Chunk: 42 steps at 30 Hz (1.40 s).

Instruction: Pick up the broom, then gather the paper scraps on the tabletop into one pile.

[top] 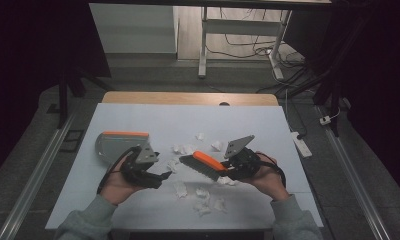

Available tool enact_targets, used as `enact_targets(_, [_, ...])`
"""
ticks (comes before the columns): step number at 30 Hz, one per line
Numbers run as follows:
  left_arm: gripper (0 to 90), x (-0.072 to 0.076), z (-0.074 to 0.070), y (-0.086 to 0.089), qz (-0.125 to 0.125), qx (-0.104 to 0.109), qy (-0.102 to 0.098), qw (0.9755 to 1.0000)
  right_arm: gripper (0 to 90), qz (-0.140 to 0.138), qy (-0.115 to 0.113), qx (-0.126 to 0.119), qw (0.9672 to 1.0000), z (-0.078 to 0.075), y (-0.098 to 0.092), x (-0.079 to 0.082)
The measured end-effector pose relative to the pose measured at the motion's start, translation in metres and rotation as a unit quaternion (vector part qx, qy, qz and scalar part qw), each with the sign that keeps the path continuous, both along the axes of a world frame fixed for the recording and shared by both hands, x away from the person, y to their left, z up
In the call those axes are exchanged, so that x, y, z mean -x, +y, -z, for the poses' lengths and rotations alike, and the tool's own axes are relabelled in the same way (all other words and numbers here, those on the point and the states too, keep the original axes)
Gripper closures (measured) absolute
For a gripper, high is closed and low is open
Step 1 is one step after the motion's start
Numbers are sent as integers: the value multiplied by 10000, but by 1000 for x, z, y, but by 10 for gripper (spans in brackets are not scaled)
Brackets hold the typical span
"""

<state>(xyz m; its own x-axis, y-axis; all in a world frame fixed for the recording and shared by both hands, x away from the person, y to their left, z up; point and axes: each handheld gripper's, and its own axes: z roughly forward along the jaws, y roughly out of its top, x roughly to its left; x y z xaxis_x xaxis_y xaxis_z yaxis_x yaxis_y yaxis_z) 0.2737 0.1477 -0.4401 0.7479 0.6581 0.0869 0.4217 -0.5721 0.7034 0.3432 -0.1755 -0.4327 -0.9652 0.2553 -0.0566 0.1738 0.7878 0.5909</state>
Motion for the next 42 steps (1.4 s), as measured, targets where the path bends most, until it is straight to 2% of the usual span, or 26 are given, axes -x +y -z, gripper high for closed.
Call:
enact_targets(2, [270, 10, 7, 17, -240, 91, -17, 9997, 705, 107, -24, -66, 9999, 0, -2, -1])
enact_targets(3, [270, 10, 7, 17, -240, 91, -17, 9997, 705, 107, -24, -66, 9999, 0, -2, -1])
enact_targets(6, [271, 21, 12, 35, -480, 203, -71, 9986, 705, 311, -115, -245, 9991, -2, -7, -4])
enact_targets(8, [271, 31, 18, 50, -733, 309, -128, 9967, 705, 432, -157, -316, 9984, -4, -10, -6])
enact_targets(9, [272, 31, 18, 50, -733, 309, -128, 9967, 705, 493, -178, -351, 9980, -4, -12, -7])
enact_targets(11, [272, 38, 24, 63, -969, 475, -175, 9940, 705, 604, -226, -409, 9971, -6, -15, -8])
enact_targets(12, [273, 38, 24, 63, -969, 475, -175, 9940, 705, 667, -239, -432, 9966, -7, -16, -9])
enact_targets(14, [275, 41, 28, 71, -1091, 529, -188, 9924, 705, 755, -273, -474, 9956, -8, -19, -10])
enact_targets(16, [275, 42, 32, 75, -1186, 477, -213, 9916, 705, 770, -279, -488, 9954, -8, -20, -11])
enact_targets(20, [275, 40, 41, 83, -1323, 510, -139, 9898, 705, 986, -328, -534, 9931, -9, -25, -15])
enact_targets(21, [274, 40, 42, 84, -1347, 500, -121, 9895, 705, 1151, -387, -598, 9908, -10, -28, -17])
enact_targets(23, [274, 39, 46, 84, -1359, 506, -95, 9894, 705, 1211, -393, -626, 9899, -11, -29, -18])
enact_targets(25, [273, 37, 50, 83, -1320, 450, -40, 9902, 705, 1363, -353, -673, 9878, -11, -33, -21])
enact_targets(26, [271, 37, 51, 82, -1313, 407, -27, 9905, 705, 1473, -374, -606, 9865, -10, -35, -24])
enact_targets(37, [271, 35, 57, 84, -1281, 435, 66, 9908, 705, 1714, -282, -571, 9831, -4, -45, -35])
enact_targets(38, [270, 36, 56, 85, -1274, 461, 57, 9908, 705, 1834, -314, -556, 9810, -6, -48, -37])
enact_targets(39, [270, 36, 56, 85, -1264, 484, 53, 9908, 705, 1834, -314, -556, 9810, -6, -48, -37])
enact_targets(40, [270, 36, 56, 85, -1253, 521, 58, 9907, 705, 1961, -350, -524, 9786, -10, -54, -40])
enact_targets(41, [270, 36, 55, 85, -1249, 535, 61, 9907, 704, 2008, -374, -492, 9777, -12, -57, -41])
enact_targets(42, [270, 35, 55, 86, -1236, 550, 73, 9908, 704, 2163, -321, -465, 9747, -15, -60, -42])
